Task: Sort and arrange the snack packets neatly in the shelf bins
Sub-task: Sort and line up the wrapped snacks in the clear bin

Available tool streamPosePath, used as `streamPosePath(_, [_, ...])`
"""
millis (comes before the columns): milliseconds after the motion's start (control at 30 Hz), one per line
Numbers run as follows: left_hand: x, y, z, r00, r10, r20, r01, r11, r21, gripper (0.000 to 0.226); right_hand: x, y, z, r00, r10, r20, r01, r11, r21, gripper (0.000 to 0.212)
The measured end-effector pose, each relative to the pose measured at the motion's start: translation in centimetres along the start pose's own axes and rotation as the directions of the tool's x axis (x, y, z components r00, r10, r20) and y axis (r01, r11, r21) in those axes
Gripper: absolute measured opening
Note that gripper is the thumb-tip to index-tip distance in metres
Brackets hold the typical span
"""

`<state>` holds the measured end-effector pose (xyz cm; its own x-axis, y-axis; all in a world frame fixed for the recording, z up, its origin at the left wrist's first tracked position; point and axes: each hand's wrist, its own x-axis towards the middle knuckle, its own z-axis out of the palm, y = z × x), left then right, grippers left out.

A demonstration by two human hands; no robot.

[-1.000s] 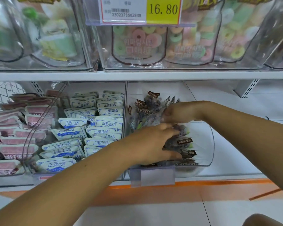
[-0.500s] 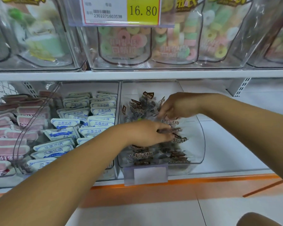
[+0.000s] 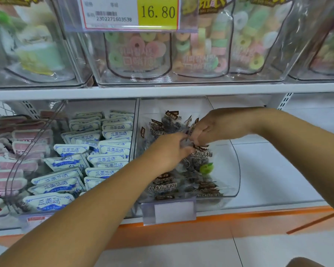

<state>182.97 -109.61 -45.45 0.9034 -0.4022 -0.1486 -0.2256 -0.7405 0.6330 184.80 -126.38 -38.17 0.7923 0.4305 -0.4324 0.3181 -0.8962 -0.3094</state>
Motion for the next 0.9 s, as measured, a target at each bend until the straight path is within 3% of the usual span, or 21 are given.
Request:
streamPosePath(33, [0.0, -0.2, -0.2, 0.999, -0.025, 0.027, 0.026, 0.999, -0.033, 0.060, -0.4, 0.0, 0.1, 1.000, 0.007, 0.023, -0.008, 1.000, 0.010, 0.038])
streamPosePath(133, [-0.1, -0.3, -0.8, 0.992, -0.068, 0.103, 0.070, 0.997, -0.015, 0.070, -0.1, -0.5, 2.7, 0.998, 0.049, -0.038, -0.059, 0.946, -0.318, 0.066])
streamPosePath(233, [-1.9, 0.2, -1.1, 0.999, -0.029, -0.028, 0.033, 0.990, 0.138, 0.060, 1.0, -0.4, 4.6, 0.983, -0.015, -0.185, -0.088, 0.842, -0.533, 0.054])
streamPosePath(300, [-3.2, 0.5, -0.9, 0.991, 0.109, -0.075, -0.086, 0.961, 0.261, 0.046, 1.1, -0.1, 4.8, 0.969, -0.042, -0.243, -0.096, 0.842, -0.530, 0.046])
streamPosePath(367, [-3.5, 0.8, -0.7, 0.984, 0.169, 0.058, -0.178, 0.954, 0.243, 0.034, 1.3, 0.2, 4.9, 0.959, -0.079, -0.272, -0.085, 0.836, -0.542, 0.044])
streamPosePath(533, [-1.0, 0.7, -0.2, 0.962, 0.095, 0.255, -0.159, 0.957, 0.244, 0.046, 1.0, 0.7, 4.7, 0.968, -0.040, -0.249, -0.089, 0.871, -0.483, 0.053])
streamPosePath(700, [-0.3, 1.3, 0.3, 0.950, 0.145, 0.278, -0.241, 0.905, 0.350, 0.022, 0.8, 0.8, 4.6, 0.973, -0.035, -0.227, -0.076, 0.885, -0.459, 0.057])
streamPosePath(833, [-0.8, 0.7, -0.5, 0.901, 0.098, 0.423, -0.217, 0.945, 0.243, 0.054, 0.7, 0.8, 4.1, 0.988, -0.014, -0.153, -0.056, 0.896, -0.441, 0.065])
streamPosePath(900, [-0.9, 0.7, -0.9, 0.884, 0.087, 0.459, -0.216, 0.947, 0.236, 0.058, 0.8, 0.7, 4.0, 0.991, 0.000, -0.136, -0.062, 0.891, -0.449, 0.065])
